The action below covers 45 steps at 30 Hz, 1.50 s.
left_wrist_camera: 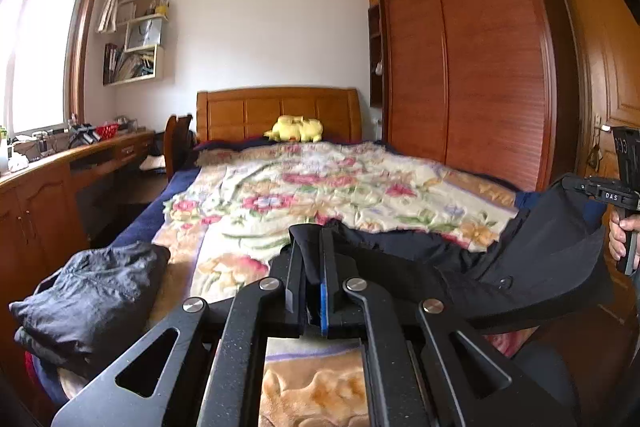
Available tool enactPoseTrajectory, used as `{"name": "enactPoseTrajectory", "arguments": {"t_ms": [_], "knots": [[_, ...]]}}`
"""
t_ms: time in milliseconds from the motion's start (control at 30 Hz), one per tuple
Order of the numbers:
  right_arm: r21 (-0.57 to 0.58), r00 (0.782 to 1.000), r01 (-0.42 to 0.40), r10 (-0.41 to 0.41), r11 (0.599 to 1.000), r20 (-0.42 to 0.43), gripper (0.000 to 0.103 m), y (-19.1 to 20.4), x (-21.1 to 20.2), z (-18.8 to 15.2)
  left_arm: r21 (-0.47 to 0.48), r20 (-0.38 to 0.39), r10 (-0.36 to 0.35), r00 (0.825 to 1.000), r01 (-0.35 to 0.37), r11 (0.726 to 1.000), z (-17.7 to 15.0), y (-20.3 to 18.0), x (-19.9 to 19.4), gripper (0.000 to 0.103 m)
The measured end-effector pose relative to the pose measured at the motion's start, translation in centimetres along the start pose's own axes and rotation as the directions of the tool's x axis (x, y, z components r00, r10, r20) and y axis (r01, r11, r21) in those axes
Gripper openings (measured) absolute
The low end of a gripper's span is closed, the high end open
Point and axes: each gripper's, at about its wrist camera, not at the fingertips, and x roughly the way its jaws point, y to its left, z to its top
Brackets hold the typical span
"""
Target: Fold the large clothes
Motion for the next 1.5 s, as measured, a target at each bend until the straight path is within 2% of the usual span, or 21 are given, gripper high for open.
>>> {"name": "enactPoseTrajectory", "arguments": {"t_ms": [200, 400, 567, 833, 967, 1233, 1500], "knots": [[0.015, 0.997, -0.001, 0.002, 1.0, -0.073, 0.006, -0.8, 4.5, -1.7, 0.01, -0.06, 0.029, 0.998, -0.028, 1.0, -2.2, 0.4, 3.6, 0.005], [0.037, 0.995, 0.014, -0.01, 0.999, -0.104, 0.006, -2.2, 9.6, -0.5, -0.013, -0.097, 0.055, 0.994, -0.057, 0.998, -2.7, 1.8, 7.5, 0.005], [0.045, 0.99, 0.038, -0.031, 0.998, -0.139, 0.006, -2.6, 13.7, 0.3, -0.015, -0.13, 0.085, 0.988, -0.088, 0.996, -2.6, 2.9, 12.4, 0.005], [0.004, 0.963, 0.075, -0.071, 0.997, -0.26, 0.006, -3.9, 21.8, -0.3, -0.012, -0.219, 0.117, 0.969, -0.122, 0.992, -4.0, 3.9, 20.4, 0.005], [-0.023, 0.952, 0.07, -0.073, 0.997, -0.298, 0.007, -4.0, 24.6, -0.2, -0.013, -0.255, 0.124, 0.959, -0.132, 0.991, -4.4, 4.5, 22.8, 0.005], [-0.056, 0.949, 0.087, -0.1, 0.995, -0.298, 0.007, -4.5, 29.0, 3.5, -0.005, -0.262, 0.171, 0.95, -0.178, 0.984, -2.4, 5.4, 27.8, 0.005], [-0.084, 0.946, 0.148, -0.166, 0.985, -0.278, 0.007, -5.0, 34.5, 7.9, 0.001, -0.232, 0.22, 0.947, -0.226, 0.974, 0.4, 6.3, 32.5, 0.005]]}}
